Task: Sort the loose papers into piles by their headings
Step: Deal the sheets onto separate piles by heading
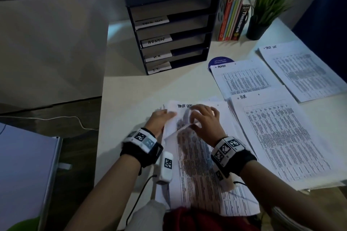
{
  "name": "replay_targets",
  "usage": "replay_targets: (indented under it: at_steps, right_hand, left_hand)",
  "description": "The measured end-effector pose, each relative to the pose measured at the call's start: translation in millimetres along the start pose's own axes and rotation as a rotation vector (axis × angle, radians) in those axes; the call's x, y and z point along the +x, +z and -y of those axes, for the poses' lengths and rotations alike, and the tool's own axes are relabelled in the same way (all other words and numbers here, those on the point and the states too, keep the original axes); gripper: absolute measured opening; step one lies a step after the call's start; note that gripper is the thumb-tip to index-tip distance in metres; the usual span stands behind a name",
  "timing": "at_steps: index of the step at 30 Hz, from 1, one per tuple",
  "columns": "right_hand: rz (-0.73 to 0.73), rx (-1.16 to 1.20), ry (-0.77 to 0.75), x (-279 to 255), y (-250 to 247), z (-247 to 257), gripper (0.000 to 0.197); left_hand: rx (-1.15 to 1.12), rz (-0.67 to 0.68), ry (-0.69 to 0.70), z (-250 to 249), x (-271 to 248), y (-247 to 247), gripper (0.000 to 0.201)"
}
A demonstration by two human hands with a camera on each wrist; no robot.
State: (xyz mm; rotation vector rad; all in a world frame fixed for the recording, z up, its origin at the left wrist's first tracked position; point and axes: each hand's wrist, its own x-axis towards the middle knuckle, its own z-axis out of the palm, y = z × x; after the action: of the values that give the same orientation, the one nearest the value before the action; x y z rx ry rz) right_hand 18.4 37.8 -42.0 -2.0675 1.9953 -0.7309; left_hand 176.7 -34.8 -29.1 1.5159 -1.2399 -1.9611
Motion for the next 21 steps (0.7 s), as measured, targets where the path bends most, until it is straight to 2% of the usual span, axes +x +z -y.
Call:
replay_targets:
  at_steps: [1, 3, 4, 6, 9, 12, 14, 16, 18, 19, 21]
  right_hand:
    - [0.000, 0.014, 0.059, 1, -3, -2, 0.008]
    - [0.038, 0.004, 0.155, 2, -8, -5, 0.012]
    - [0.065, -0.022, 0.167, 4, -11, -6, 0.016]
    - [0.130, -0.082, 0.162, 7, -12, -9, 0.020]
    - [0.247, -0.159, 0.161, 14, -9, -14, 0.026]
    - [0.328, -0.160, 0.229, 28, -8, -16, 0.027]
    - [0.239, -0.009, 0.305, 40, -11, -17, 0.038]
    - [-0.003, 0.286, 0.353, 54, -26, -13, 0.067]
    - [-0.245, 0.600, 0.395, 68, -55, -5, 0.083]
    - [-0.339, 0.759, 0.410, 74, -75, 0, 0.082]
    - [-0.456, 1.053, 0.351, 80, -117, 14, 0.063]
  left_hand:
    - [0.129, -0.009, 0.012, 4, -1, 4, 0.019]
    - [0.348, -0.036, 0.035, 9, -3, 12, 0.025]
    - [0.415, -0.087, 0.071, 5, -4, 15, 0.024]
    - [0.525, -0.275, 0.192, -18, -9, 14, 0.023]
    - [0.487, -0.561, 0.450, -80, -28, -2, 0.029]
    - [0.440, -0.649, 0.725, -138, -55, -16, 0.026]
    - [0.338, -0.603, 0.858, -162, -73, -19, 0.017]
    - [0.233, -0.512, 0.929, -175, -86, -21, 0.004]
    - [0.161, -0.411, 0.951, -178, -94, -20, 0.008]
    - [0.123, -0.366, 0.962, -178, -96, -18, 0.009]
    - [0.046, -0.317, 1.005, -175, -98, -14, 0.012]
